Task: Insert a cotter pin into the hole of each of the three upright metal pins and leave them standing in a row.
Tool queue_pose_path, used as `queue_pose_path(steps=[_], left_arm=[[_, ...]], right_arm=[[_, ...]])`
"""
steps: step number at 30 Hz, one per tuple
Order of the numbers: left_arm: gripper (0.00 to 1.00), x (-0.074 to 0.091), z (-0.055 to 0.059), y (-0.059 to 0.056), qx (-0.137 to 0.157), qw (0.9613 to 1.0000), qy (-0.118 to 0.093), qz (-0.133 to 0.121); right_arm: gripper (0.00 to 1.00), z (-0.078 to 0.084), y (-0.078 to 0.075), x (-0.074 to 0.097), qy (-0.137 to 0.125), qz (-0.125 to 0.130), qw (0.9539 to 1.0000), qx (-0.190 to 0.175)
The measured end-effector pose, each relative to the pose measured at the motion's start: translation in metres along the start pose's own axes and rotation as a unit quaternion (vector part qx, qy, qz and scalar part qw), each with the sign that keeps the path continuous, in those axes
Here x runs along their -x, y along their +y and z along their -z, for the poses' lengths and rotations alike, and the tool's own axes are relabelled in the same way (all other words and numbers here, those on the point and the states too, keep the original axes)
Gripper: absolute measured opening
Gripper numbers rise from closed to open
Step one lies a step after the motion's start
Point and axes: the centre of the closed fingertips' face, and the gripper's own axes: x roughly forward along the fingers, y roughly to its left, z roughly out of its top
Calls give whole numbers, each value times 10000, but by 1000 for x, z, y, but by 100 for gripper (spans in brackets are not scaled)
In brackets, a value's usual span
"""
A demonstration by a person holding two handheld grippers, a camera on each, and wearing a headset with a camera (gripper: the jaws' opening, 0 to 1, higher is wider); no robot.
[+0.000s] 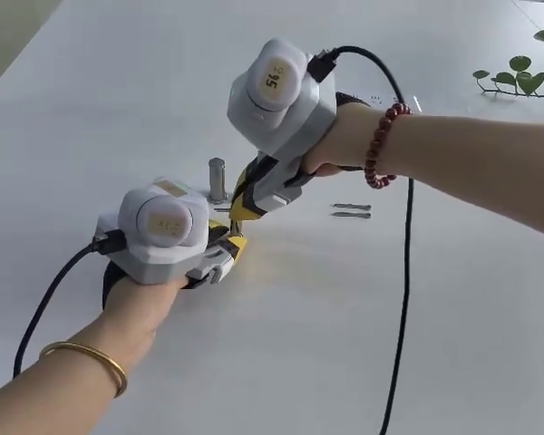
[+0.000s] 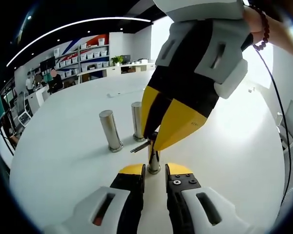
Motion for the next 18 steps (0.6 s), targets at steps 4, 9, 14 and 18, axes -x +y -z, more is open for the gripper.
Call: queue_pose_path(steps=[4,9,14,18], left_arm=[[21,2,2,4,-22,10000,23,-71],[25,7,3,6,-15,9999,24,-121],[30,15,-2,6,229,9996,-98,-131],[33,23,-7,3,219,9996,-159,-110]], right_arm=[[8,-3,-1,3,-64,-6,9998,-201],[12,-6,-3,14,-188,17,9991,-392],[12,-7,-7,26,-354,186,9975,-584],[13,-6,-13,33,-477,344,9948,-827]])
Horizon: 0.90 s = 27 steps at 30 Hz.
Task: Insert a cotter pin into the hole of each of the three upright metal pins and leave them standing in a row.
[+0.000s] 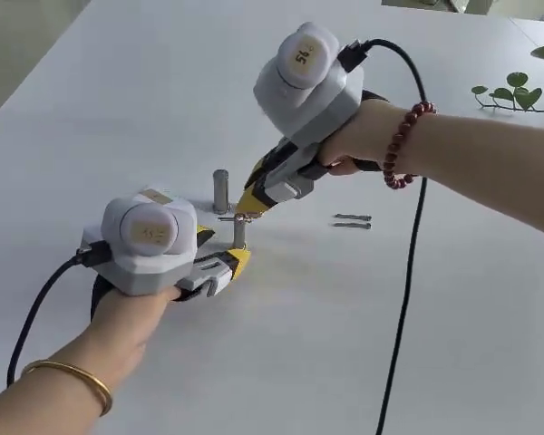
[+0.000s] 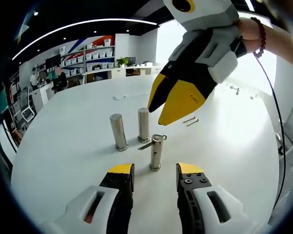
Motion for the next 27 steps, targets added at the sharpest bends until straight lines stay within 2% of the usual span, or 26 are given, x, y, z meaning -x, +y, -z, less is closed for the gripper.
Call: queue_pose_path(steps=[7,11,17,22,25,27], left_arm=[[40,11,-8,-1,2,9999,-147,0],[46,18,-15,-3,19,9998,-213,-19],[50,28,-25,-8,-22,9995,-316,1],[55,36,-28,-10,-98,9994,-337,-37],[57,40,-30,-13,-135,9992,-362,-35],[59,41,-30,-13,-137,9993,-349,-45]], right_arm=[[16,9,-14,4,-55,296,9994,-143],[19,13,-24,3,-171,428,9986,-255],[21,16,-39,-2,-359,639,9965,-394],[21,14,-47,-12,-655,747,9937,-520],[21,16,-57,-20,-693,802,9922,-652],[20,16,-57,-23,-718,845,9913,-705]])
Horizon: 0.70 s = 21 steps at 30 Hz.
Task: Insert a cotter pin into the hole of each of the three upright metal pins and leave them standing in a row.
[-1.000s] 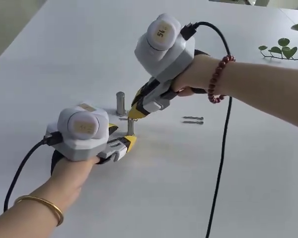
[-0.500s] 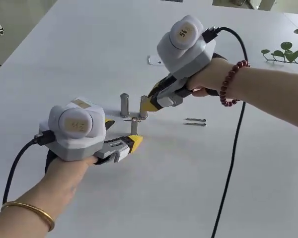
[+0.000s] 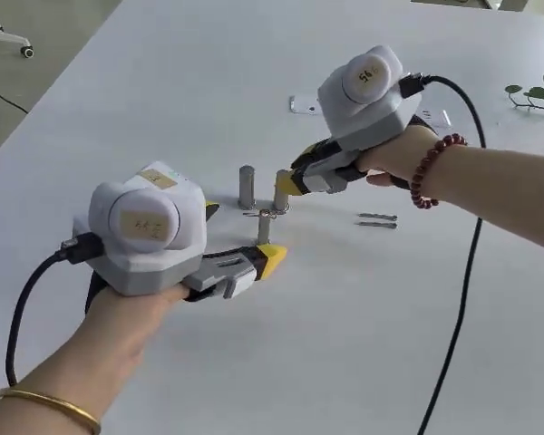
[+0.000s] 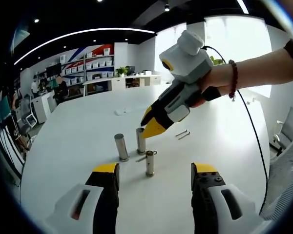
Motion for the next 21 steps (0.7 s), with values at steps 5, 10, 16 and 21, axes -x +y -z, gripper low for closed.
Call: queue_pose_path(steps=[5,10,16,21], left_arm=[[64,2,-1,-2,65,10000,-13,2],[68,4,-1,-5,23,10000,-33,-19],[69,5,5,-8,-84,9999,97,24],[69,7,8,-10,-93,9998,152,39]], right_arm=[[19,2,-4,-8,-118,60,9996,-234],[16,5,-9,-14,-168,98,9991,-380],[9,5,-9,-15,-195,130,9990,-376],[9,6,-9,-15,-223,148,9989,-394]])
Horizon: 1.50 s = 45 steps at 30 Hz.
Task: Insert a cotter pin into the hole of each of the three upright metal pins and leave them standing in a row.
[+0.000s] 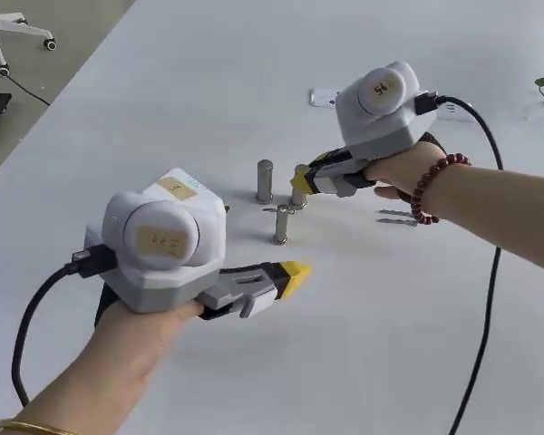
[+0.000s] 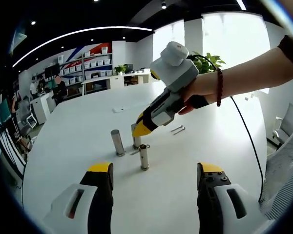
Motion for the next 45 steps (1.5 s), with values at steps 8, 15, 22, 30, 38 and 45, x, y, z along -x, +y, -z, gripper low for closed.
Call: queue_pose_path(steps=[8,15,22,30,38,45], left_arm=[[69,5,1,-2,-15,10000,23,-1],[68,8,2,-3,-42,10000,44,-1],[68,9,-1,-6,-104,9999,6,19],[68,13,-6,-10,-149,9999,-58,46],[68,20,-7,-13,-218,9997,-110,29],[67,24,-3,-15,-187,9998,-86,18]], right_arm=[[8,0,-1,0,-22,-7,9998,192],[8,2,3,4,52,-192,9986,499],[8,8,10,16,24,-442,9971,612],[8,21,28,31,114,-918,9918,885],[8,31,51,48,137,-1292,9855,1092],[8,39,76,59,141,-1676,9766,1339]])
